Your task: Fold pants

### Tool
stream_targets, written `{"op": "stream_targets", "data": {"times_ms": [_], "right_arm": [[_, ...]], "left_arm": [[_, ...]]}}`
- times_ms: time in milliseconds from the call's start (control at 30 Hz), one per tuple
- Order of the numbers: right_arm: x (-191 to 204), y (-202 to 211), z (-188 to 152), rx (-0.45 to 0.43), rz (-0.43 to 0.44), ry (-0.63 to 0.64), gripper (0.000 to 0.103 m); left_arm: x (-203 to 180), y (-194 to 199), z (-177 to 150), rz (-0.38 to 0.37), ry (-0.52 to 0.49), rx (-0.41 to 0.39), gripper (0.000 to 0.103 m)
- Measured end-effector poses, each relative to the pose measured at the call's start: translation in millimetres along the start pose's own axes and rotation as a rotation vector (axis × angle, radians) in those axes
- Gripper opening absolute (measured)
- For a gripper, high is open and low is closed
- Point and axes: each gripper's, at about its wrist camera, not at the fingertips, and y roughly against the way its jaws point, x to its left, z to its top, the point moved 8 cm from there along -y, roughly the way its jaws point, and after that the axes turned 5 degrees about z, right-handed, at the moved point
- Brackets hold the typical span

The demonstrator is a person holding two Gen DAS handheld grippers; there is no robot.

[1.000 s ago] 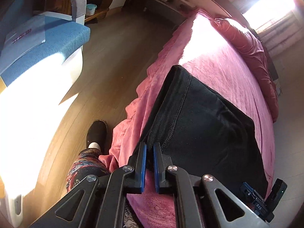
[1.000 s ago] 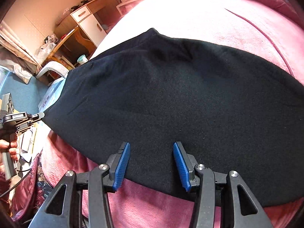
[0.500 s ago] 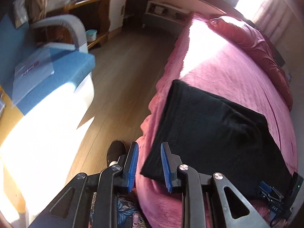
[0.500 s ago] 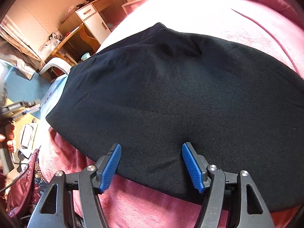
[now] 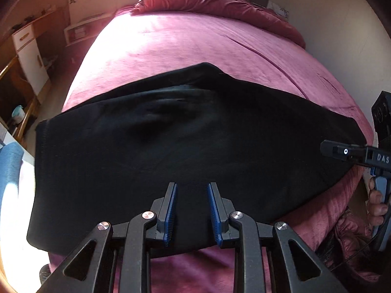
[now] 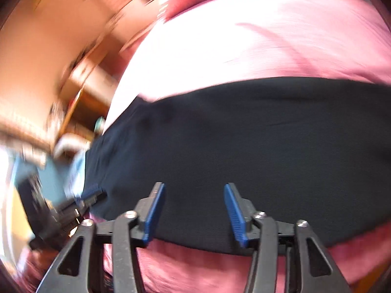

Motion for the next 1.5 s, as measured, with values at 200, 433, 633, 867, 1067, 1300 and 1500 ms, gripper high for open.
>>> {"op": "stream_targets", "data": {"times_ms": [200,433,633,867,1067,1300,1500], "right_arm": [[-140.3,114.6,0.6,-0.228,-0.069,-0.359,0.045],[-276.5,207.4,-40.0,-0.483,-0.112,-0.727,0.043],[-317.3,211.9,-39.2,-0.567,-0.040,-0.814,0.040],[-347.8,207.3,-19.3,-0.658,0.033,-0.870,0.039],[-340.8,204.1,-17.7,-0.690,0.064,-0.810,0.038],[-329.1,202.4,-3.7,-0.603,-0.024,-0.775,0.029],[-321.4,202.4,12.3,-0.552,-0.111,-0.718,0.019]], "left_arm": [[-32.8,-21.7,2.8,-0.024,-0.052,0.033,0.026],[-39.1,-34.8,4.4,-0.012,-0.057,0.051,0.027],[-34.3,-33.7,-0.8,-0.005,-0.027,0.045,0.028],[-37.3,-38.0,-2.7,0.013,0.004,0.056,0.031],[-39.7,-45.7,0.7,0.027,0.006,0.064,0.032],[-44.3,-47.0,-1.7,0.037,0.009,0.052,0.032],[-48.8,-40.8,-5.9,0.045,0.006,0.044,0.032]]}}
